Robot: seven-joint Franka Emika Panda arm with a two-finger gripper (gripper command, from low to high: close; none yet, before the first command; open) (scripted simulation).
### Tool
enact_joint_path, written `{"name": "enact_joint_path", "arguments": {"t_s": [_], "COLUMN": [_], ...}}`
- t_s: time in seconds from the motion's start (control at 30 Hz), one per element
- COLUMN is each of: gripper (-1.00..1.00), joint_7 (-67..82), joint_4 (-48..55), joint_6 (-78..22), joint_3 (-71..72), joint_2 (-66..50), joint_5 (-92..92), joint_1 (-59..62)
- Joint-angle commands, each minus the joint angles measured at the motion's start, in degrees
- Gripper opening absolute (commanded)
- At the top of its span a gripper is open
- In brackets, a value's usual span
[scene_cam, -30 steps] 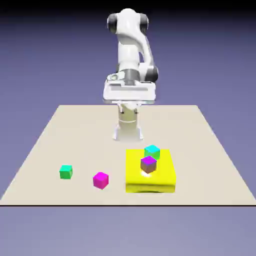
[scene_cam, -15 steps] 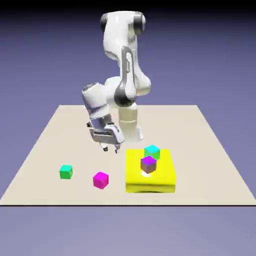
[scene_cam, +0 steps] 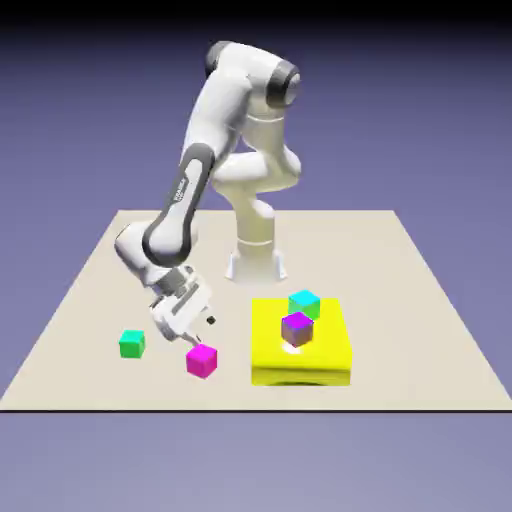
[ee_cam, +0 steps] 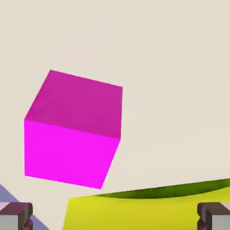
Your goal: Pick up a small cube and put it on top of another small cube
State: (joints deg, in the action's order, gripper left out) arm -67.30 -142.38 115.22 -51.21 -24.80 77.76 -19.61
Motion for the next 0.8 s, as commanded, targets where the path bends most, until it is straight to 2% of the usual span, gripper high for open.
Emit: {"name": "enact_joint_path", "arguments": {"t_s": [0.0,0.07,0.23,0.27,0.47,0.77], "gripper": [0.0,0.0,0.0,-1.0,-1.0,-1.0], "joint_7": [-0.8,-1.33,2.49,2.49,-0.26,13.93], "joint_4": [0.6,1.0,4.12,4.12,1.43,7.19], "joint_6": [-1.89,-3.15,-3.21,-3.21,-4.8,-26.81], "joint_3": [-1.64,-2.74,5.87,5.88,-3.85,-18.72], "joint_2": [-1.84,-3.07,-12.05,-12.05,-4.37,-21.69], "joint_5": [2.5,4.16,14.78,14.78,3.71,-2.27], "joint_1": [-0.61,-1.01,1.1,1.1,-2.41,-21.1]}}
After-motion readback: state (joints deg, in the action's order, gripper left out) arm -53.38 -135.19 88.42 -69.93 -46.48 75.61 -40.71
